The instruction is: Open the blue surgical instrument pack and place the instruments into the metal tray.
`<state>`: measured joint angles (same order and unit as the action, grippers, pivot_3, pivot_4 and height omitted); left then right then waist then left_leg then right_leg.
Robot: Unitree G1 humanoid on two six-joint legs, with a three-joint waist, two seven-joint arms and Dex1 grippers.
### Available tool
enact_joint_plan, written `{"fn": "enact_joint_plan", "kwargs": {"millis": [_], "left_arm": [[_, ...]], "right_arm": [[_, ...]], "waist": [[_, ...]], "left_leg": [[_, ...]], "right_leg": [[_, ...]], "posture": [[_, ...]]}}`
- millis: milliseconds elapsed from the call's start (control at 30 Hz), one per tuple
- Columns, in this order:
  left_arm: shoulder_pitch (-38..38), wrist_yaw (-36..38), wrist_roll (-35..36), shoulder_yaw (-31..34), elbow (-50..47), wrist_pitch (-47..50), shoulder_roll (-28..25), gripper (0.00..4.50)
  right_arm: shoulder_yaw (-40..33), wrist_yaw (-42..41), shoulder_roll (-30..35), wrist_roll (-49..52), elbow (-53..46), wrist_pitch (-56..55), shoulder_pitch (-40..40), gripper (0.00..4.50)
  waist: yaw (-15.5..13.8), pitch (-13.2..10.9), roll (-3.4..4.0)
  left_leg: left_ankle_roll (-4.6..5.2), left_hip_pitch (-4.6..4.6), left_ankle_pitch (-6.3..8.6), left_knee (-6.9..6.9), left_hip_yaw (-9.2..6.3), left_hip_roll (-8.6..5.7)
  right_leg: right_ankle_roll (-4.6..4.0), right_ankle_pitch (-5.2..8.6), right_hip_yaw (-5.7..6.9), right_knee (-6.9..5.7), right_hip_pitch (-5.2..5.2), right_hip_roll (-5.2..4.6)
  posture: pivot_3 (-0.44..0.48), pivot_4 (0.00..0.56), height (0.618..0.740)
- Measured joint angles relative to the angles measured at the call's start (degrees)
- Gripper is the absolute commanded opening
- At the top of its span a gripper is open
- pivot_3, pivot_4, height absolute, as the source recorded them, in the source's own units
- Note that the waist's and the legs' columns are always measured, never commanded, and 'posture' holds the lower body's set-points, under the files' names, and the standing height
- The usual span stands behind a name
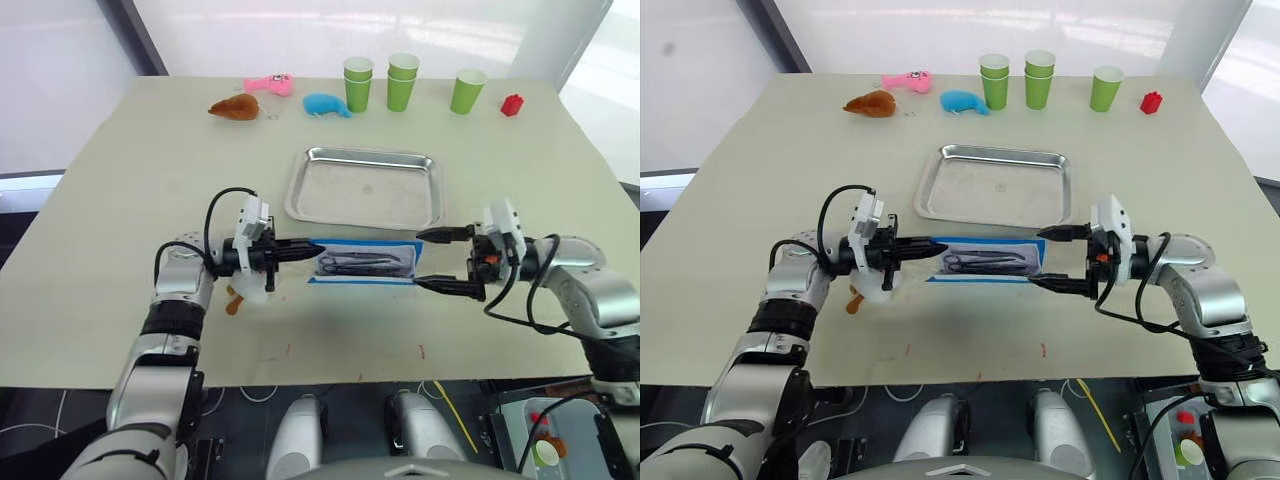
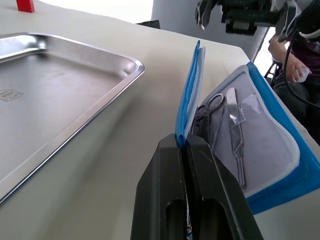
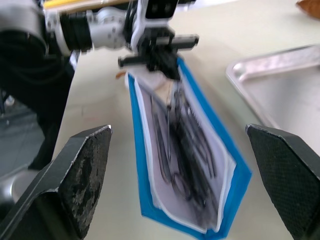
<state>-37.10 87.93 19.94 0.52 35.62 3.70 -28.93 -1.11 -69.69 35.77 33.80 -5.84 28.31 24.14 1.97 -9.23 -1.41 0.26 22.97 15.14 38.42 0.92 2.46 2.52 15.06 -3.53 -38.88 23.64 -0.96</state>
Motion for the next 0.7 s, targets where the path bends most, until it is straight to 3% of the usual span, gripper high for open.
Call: {"fn": "enact_joint_plan", "kwargs": {"millis": [233,333,367,400,700], "left_arm": [[-1.12,0.47,-0.34,-0.49,2.0,-1.87,0.57,0.0],[-1.47,0.51,-0.54,-0.51,2.89,-2.84,0.77,0.0],[-1.53,0.52,-0.55,-0.51,3.02,-2.96,0.88,0.0],[-1.56,0.53,-0.55,-0.52,3.29,-3.09,1.05,0.0],[-1.61,0.54,0.06,-0.47,3.53,-2.16,1.77,0.0]], "right_arm": [[-1.77,0.87,0.79,4.67,0.06,6.76,1.72,2.26],[0.46,1.21,1.05,3.79,0.09,7.7,1.46,0.9],[1.02,1.29,1.04,3.27,0.14,7.71,1.3,0.68],[2.0,1.4,1.06,2.26,0.39,7.64,1.01,0.04],[8.97,0.17,1.63,-5.4,4.3,4.47,-2.17,0.04]], "waist": [[-0.28,0.0,0.0],[-0.29,0.0,0.0],[-0.32,0.0,0.0],[-0.4,0.0,0.0],[-1.09,0.0,-0.01]], "left_leg": [[0.0,0.02,0.0,0.0,-0.02,-0.02],[0.0,0.01,0.0,0.0,-0.02,-0.02],[0.0,0.01,0.0,0.0,-0.02,-0.02],[0.0,0.01,0.0,0.0,-0.02,-0.02],[0.0,0.01,0.0,0.02,-0.02,-0.03]], "right_leg": [[0.0,0.0,0.02,0.02,0.0,-0.01],[0.01,0.0,0.02,0.01,0.0,-0.01],[0.01,0.0,0.02,0.01,0.0,-0.01],[0.01,0.0,0.02,0.01,0.0,-0.01],[0.01,0.0,0.02,0.01,0.0,-0.01]], "posture": [[0.0,0.15,0.74],[0.0,0.15,0.74],[0.0,0.15,0.74],[0.0,0.15,0.74],[0.0,0.15,0.74]]}}
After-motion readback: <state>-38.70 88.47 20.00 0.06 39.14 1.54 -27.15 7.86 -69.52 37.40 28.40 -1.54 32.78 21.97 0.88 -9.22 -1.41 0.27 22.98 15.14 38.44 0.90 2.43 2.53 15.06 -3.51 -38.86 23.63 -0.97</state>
